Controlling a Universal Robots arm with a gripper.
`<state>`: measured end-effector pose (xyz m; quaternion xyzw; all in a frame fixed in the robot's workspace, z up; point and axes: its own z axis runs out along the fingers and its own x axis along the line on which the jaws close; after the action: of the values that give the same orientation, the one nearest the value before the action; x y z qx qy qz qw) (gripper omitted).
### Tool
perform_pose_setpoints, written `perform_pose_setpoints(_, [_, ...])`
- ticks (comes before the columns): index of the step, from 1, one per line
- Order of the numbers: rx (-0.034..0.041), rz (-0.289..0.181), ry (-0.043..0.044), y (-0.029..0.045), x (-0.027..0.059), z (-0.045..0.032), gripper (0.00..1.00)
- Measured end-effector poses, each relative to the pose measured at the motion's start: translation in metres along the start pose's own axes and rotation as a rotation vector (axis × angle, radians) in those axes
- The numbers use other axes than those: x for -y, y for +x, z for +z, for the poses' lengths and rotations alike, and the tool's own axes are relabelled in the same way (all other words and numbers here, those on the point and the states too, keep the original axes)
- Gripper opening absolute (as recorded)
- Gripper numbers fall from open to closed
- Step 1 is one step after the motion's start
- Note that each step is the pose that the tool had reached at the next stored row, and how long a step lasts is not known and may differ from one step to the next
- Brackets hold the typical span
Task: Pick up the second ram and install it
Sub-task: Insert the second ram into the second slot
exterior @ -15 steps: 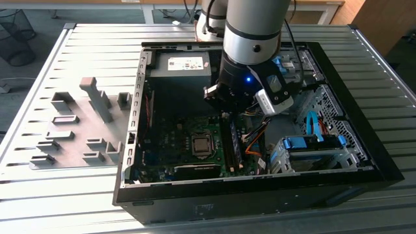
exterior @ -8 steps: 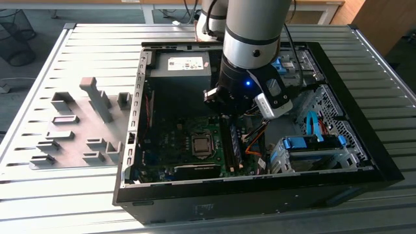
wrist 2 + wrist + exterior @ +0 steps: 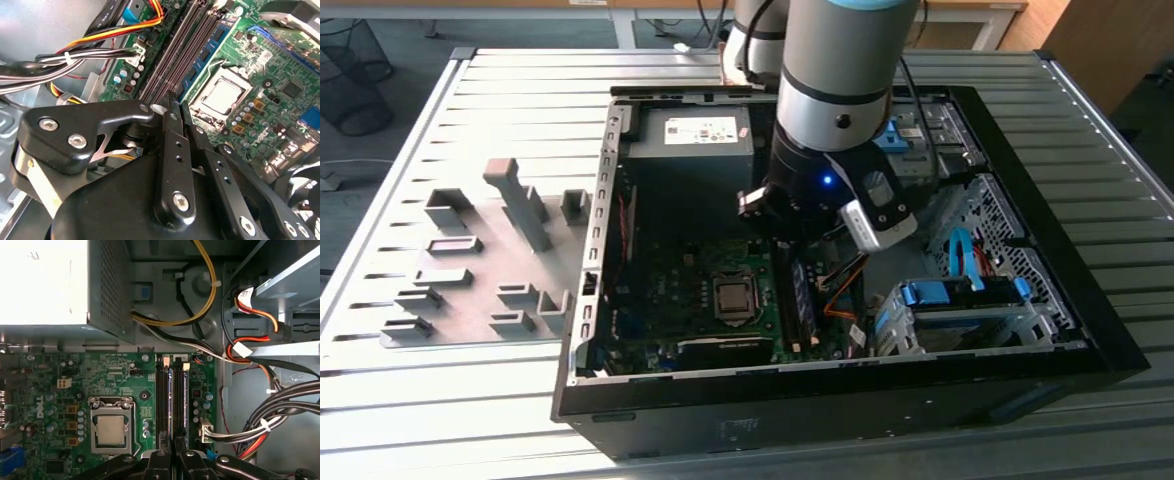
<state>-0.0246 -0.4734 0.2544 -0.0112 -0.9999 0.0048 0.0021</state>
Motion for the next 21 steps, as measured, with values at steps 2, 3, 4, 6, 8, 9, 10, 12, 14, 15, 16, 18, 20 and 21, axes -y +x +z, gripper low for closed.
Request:
perform_pose_setpoints(2, [-0.0001, 0.006, -0.0001, 0.0000, 0.0000, 0.0036, 0.14])
perform_pose_setpoints(3, [-0.0001, 0.008, -0.0001, 0.0001, 0.0000, 0.0054, 0.14])
perform_pose_setpoints(4, [-0.0001, 0.010, -0.0001, 0.0002, -0.0001, 0.0070, 0.14])
perform_pose_setpoints(6, [-0.0002, 0.012, 0.0001, 0.0003, 0.0001, 0.0081, 0.14])
perform_pose_setpoints(8, [-0.0002, 0.012, 0.0002, 0.0003, 0.0001, 0.0082, 0.14])
perform_pose_setpoints(9, [-0.0002, 0.012, 0.0002, 0.0003, 0.0001, 0.0082, 0.14])
perform_pose_setpoints(10, [-0.0002, 0.012, 0.0000, 0.0004, 0.0000, 0.0085, 0.14])
perform_pose_setpoints(12, [-0.0001, 0.012, -0.0002, 0.0013, 0.0001, 0.0091, 0.14])
perform_pose_setpoints(14, [-0.0001, 0.012, -0.0009, 0.0014, 0.0000, 0.0101, 0.14])
perform_pose_setpoints(15, [-0.0005, 0.012, -0.0010, 0.0014, 0.0000, 0.0116, 0.14])
perform_pose_setpoints(16, [-0.0014, 0.011, -0.0009, 0.0014, 0.0001, 0.0133, 0.14])
perform_pose_setpoints(18, [-0.0027, 0.006, -0.0016, 0.0014, 0.0008, 0.0170, 0.14])
perform_pose_setpoints(20, [-0.0043, -0.001, -0.0020, 0.0013, 0.0020, 0.0206, 0.14])
perform_pose_setpoints(21, [-0.0056, -0.003, -0.0020, 0.0014, 0.0022, 0.0225, 0.14])
